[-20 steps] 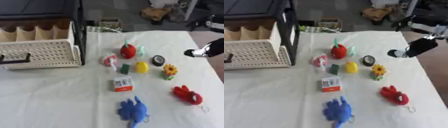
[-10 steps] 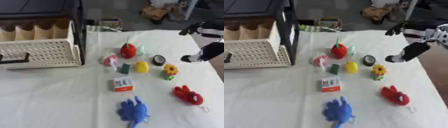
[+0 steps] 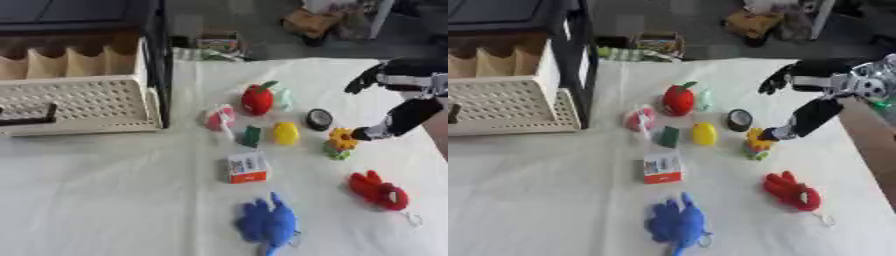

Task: Pick up objects from table and place into drawer.

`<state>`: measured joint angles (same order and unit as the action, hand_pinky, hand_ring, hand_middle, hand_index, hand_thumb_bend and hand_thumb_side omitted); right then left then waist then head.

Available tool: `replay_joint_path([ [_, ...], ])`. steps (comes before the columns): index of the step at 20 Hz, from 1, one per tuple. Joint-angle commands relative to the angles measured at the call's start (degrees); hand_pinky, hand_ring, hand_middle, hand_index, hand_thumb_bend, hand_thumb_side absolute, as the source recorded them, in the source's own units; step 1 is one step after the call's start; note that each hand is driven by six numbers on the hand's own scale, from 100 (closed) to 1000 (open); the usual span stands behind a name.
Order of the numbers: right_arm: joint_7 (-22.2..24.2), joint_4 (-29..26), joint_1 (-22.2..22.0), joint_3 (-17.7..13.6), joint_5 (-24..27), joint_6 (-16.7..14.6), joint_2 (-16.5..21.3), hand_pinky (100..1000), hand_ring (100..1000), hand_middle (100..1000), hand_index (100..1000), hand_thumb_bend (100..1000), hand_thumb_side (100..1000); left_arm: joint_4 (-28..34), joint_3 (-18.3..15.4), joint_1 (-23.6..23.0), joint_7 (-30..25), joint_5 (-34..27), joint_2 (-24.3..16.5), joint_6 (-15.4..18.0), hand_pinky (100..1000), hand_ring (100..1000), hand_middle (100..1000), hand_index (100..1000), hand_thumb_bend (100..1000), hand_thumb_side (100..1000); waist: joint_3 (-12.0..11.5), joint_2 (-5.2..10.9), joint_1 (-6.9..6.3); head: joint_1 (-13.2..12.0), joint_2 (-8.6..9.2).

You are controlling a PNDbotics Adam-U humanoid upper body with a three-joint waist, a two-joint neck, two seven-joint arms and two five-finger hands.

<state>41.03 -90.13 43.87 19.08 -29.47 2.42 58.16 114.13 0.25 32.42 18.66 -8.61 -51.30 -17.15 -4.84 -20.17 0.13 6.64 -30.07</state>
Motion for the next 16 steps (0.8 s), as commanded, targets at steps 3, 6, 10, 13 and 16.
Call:
replay_joint_path([
  [3, 0.3, -1.3, 0.1, 0.2, 0.5, 0.5, 1.2, 863, 901, 818, 921, 489, 538, 0.5, -0.3, 0.8, -0.5, -0.4, -0.7, -0.1, 100, 100, 100, 800, 100, 251, -0.2, 1.11, -0.09, 0.2, 0.78],
  [6, 0.3, -0.4, 0.0, 0.6, 0.1, 0.4, 0.5, 860, 899, 823, 922, 495, 535, 0.5, -0.3, 0.7, -0.6, -0.5, -0.5, -0.2, 100, 100, 100, 798, 100, 250, -0.3, 1.04, -0.14, 0.3, 0.88],
  [10, -0.1, 1.4, 0.1, 1.1, -1.1, 0.2, -0.5, 861, 899, 838, 935, 492, 532, 0.5, -0.3, 0.6, -0.7, -0.7, -0.3, -0.3, 100, 100, 100, 797, 100, 250, -0.5, 0.91, -0.21, 0.6, 0.95],
  [13, -0.6, 2.8, 0.4, 1.3, -2.3, -0.2, -1.1, 860, 898, 838, 930, 491, 532, 0.5, -0.2, 0.6, -0.7, -0.8, -0.2, -0.4, 100, 100, 100, 796, 100, 250, -0.6, 0.76, -0.24, 0.8, 1.02],
  [16, -0.6, 4.0, 0.5, 1.6, -3.0, -0.6, -1.5, 858, 896, 835, 922, 488, 530, 0.5, -0.2, 0.6, -0.8, -0.9, -0.2, -0.2, 100, 100, 100, 797, 100, 250, -0.8, 0.60, -0.28, 0.9, 1.04],
])
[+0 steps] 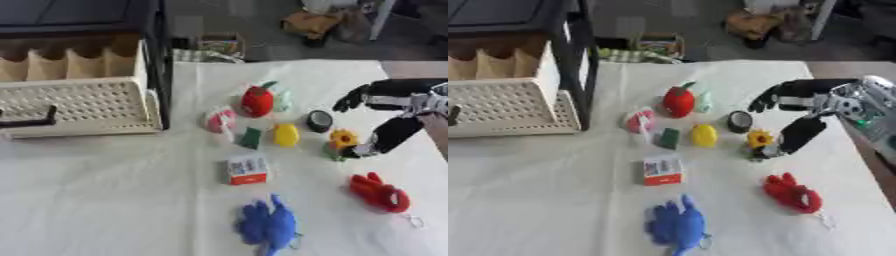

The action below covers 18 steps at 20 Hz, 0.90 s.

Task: Pick up objects from table and place into drawer.

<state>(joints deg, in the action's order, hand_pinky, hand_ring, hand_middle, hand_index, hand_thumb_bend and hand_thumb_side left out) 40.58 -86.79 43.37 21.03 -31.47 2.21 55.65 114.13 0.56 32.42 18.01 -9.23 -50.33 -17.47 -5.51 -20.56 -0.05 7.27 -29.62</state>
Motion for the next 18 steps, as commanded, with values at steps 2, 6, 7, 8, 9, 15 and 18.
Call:
replay_joint_path([
  [2, -0.1, 1.3, 0.9, -0.2, -1.5, -0.6, 1.0, 857, 884, 833, 918, 485, 526, 0.5, -0.6, 0.5, -0.3, -0.4, -1.1, 0.4, 100, 100, 100, 797, 100, 250, -0.2, 0.89, -0.12, 0.3, 0.58],
  [6, 0.1, 2.0, 0.5, 0.0, -1.8, -1.1, 1.0, 853, 869, 829, 914, 482, 520, 0.5, -0.8, 0.5, -0.2, -0.5, -1.0, 0.7, 100, 100, 100, 796, 100, 251, -0.2, 0.78, -0.13, 0.5, 0.55],
  [7, 0.1, 2.2, 0.4, 0.0, -1.9, -1.2, 0.9, 842, 850, 818, 901, 476, 517, 0.5, -0.7, 0.5, -0.3, -0.6, -1.0, 0.7, 100, 100, 100, 794, 100, 250, -0.2, 0.76, -0.16, 0.5, 0.59],
  [8, 0.1, 2.3, 0.4, 0.1, -1.9, -1.2, 0.9, 842, 850, 818, 901, 476, 517, 0.5, -0.7, 0.4, -0.3, -0.6, -1.0, 0.8, 100, 100, 100, 794, 100, 250, -0.3, 0.74, -0.19, 0.6, 0.64],
  [9, 0.1, 2.4, 0.4, 0.1, -1.9, -1.2, 0.8, 821, 825, 804, 886, 471, 513, 0.5, -0.7, 0.4, -0.4, -0.6, -1.0, 0.8, 100, 100, 100, 793, 100, 250, -0.3, 0.73, -0.23, 0.6, 0.67],
  [15, -0.6, 2.2, 0.4, 0.4, -1.4, -1.1, 0.6, 741, 739, 765, 865, 469, 501, 0.5, -0.7, 0.4, -0.3, -0.7, -0.9, 1.0, 100, 100, 100, 789, 100, 251, -0.4, 0.66, -0.24, 0.7, 0.77],
  [18, -1.3, 2.8, 0.5, 0.5, -1.5, -0.7, 0.4, 708, 700, 755, 858, 461, 491, 0.5, -0.7, 0.4, -0.3, -0.7, -0.8, 1.1, 100, 100, 100, 786, 100, 251, -0.5, 0.63, -0.19, 0.9, 0.96],
])
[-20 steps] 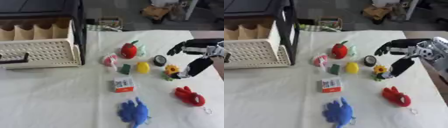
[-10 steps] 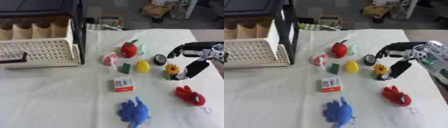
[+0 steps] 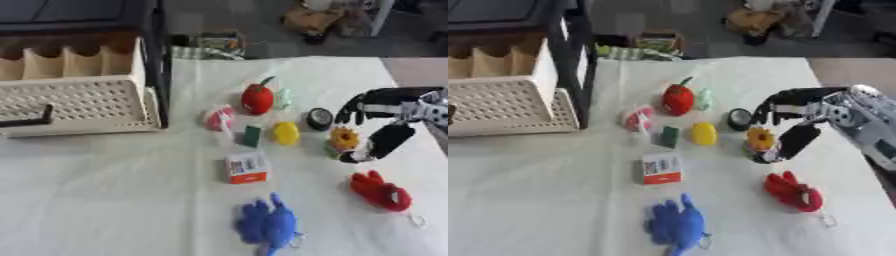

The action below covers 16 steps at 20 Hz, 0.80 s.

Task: Pick up objects from table and place into drawer.

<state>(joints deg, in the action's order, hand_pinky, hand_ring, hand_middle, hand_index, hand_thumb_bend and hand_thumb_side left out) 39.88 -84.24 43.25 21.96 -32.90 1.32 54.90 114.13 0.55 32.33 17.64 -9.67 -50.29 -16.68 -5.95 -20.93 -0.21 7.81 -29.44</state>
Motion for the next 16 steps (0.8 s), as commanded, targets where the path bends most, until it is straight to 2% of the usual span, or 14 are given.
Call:
replay_joint_path([
  [1, -0.8, 0.6, 0.6, -0.4, -0.1, 0.3, 1.0, 699, 692, 752, 851, 459, 489, 0.5, -0.7, 0.4, 0.0, -0.2, -0.9, 0.3, 100, 100, 100, 785, 100, 251, -0.1, 0.98, -0.02, 0.3, 0.81],
  [8, -1.2, 2.8, 0.9, 0.1, -0.7, 0.2, 0.2, 688, 701, 754, 841, 434, 454, 0.5, -0.7, 0.3, -0.1, -0.2, -0.8, 0.6, 100, 100, 100, 783, 100, 251, -0.4, 0.84, 0.06, 0.3, 1.00],
  [13, -1.0, 3.8, 0.6, 0.1, -0.9, 0.0, 0.1, 640, 655, 749, 827, 359, 375, 0.5, -0.8, 0.3, 0.0, -0.2, -0.7, 0.7, 100, 100, 100, 776, 100, 251, -0.4, 0.70, 0.05, 0.3, 1.02],
  [16, -0.8, 3.9, 0.5, 0.1, -0.5, 0.1, 0.0, 619, 635, 741, 821, 340, 366, 0.5, -0.8, 0.3, 0.0, -0.2, -0.7, 0.7, 100, 100, 100, 776, 100, 251, -0.3, 0.65, 0.03, 0.4, 1.00],
])
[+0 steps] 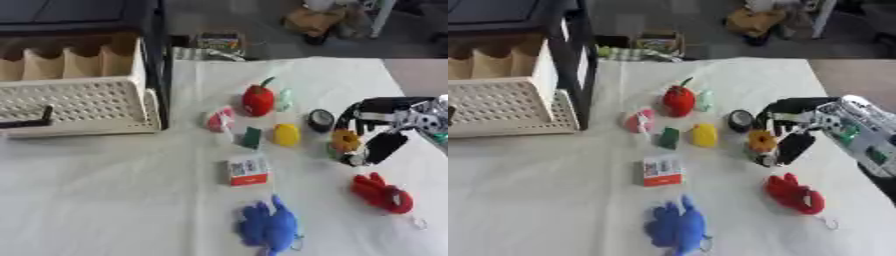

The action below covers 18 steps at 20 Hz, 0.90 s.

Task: Pick up objects from table and place into drawer.

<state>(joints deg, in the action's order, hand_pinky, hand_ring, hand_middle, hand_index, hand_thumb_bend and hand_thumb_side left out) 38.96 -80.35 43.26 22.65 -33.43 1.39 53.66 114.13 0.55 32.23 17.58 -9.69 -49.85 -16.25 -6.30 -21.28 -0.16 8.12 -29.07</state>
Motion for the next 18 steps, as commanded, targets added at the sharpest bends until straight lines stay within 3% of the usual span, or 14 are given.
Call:
replay_joint_path([
  [1, 0.1, 0.0, 0.5, -0.6, 0.3, 0.1, 1.2, 613, 633, 740, 814, 326, 356, 0.5, -0.8, 0.4, 0.1, -0.2, -1.1, 0.3, 100, 100, 100, 775, 100, 251, 0.0, 0.99, -0.04, 0.1, 0.64],
  [7, -0.7, 0.0, 0.6, -0.8, 1.4, 1.3, 1.0, 560, 603, 720, 776, 234, 306, 0.5, -0.8, 0.3, 0.2, -0.1, -1.0, 0.2, 100, 100, 100, 772, 100, 251, 0.0, 0.90, -0.08, 0.4, 0.75],
  [10, -1.5, -0.1, 0.6, -0.8, 2.2, 1.9, 0.9, 546, 597, 695, 748, 244, 312, 0.5, -0.9, 0.4, 0.3, -0.1, -0.9, 0.2, 100, 100, 100, 771, 100, 251, 0.0, 0.87, -0.05, 0.5, 0.76],
  [15, -2.6, -0.3, 0.5, -0.7, 2.7, 3.1, 0.8, 507, 560, 592, 699, 256, 304, 0.5, -0.9, 0.3, 0.4, -0.2, -0.9, 0.2, 100, 100, 100, 769, 100, 251, -0.1, 0.79, 0.01, 0.6, 0.83],
  [18, -3.2, -0.1, 0.5, -0.7, 2.9, 3.5, 0.7, 477, 530, 523, 616, 239, 296, 0.5, -0.9, 0.3, 0.5, -0.2, -0.8, 0.2, 100, 100, 100, 768, 100, 252, -0.2, 0.73, 0.02, 0.6, 0.95],
])
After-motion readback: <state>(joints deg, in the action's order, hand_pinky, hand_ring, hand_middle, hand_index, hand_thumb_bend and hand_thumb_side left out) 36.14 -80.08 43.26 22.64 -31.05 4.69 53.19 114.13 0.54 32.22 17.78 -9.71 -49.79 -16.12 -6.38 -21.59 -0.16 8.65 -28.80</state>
